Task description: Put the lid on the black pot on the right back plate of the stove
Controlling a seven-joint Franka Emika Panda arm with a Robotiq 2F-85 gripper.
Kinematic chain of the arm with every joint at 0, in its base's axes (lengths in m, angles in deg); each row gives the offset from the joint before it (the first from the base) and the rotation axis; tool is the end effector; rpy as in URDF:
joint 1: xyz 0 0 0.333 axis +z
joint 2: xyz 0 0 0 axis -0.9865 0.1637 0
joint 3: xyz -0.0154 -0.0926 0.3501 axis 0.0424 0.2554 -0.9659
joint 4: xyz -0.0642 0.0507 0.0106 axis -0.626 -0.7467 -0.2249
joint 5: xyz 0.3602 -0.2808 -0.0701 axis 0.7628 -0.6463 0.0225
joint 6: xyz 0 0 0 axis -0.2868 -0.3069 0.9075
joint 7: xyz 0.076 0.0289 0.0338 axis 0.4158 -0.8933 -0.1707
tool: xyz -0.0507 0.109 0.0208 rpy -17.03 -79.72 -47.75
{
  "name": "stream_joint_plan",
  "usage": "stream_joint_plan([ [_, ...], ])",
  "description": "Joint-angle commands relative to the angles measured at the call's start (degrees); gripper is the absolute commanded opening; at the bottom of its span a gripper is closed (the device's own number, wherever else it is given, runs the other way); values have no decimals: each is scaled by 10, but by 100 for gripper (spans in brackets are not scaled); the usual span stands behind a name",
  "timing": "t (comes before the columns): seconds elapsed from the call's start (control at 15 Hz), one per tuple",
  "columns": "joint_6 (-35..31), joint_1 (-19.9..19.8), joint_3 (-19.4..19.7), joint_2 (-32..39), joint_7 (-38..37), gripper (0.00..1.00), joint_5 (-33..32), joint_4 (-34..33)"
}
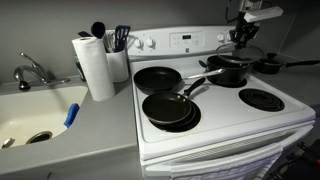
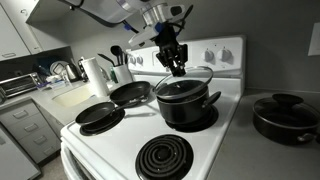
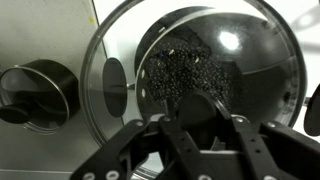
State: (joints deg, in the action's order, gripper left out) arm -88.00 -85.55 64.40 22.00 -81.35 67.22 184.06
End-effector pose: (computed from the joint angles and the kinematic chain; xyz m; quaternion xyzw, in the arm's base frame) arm 0.6700 -0.1193 0.4931 0.9763 -0.1907 0.0509 0.0892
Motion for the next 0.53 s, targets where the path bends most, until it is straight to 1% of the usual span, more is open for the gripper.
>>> stream_joint_plan([
  [0.0, -9, -4, 8, 41, 38, 14, 36, -46],
  [0.27, -26, -4, 7, 81, 67, 14, 75, -77],
  [0.47, -22, -3, 6, 101, 81, 14, 89, -96],
])
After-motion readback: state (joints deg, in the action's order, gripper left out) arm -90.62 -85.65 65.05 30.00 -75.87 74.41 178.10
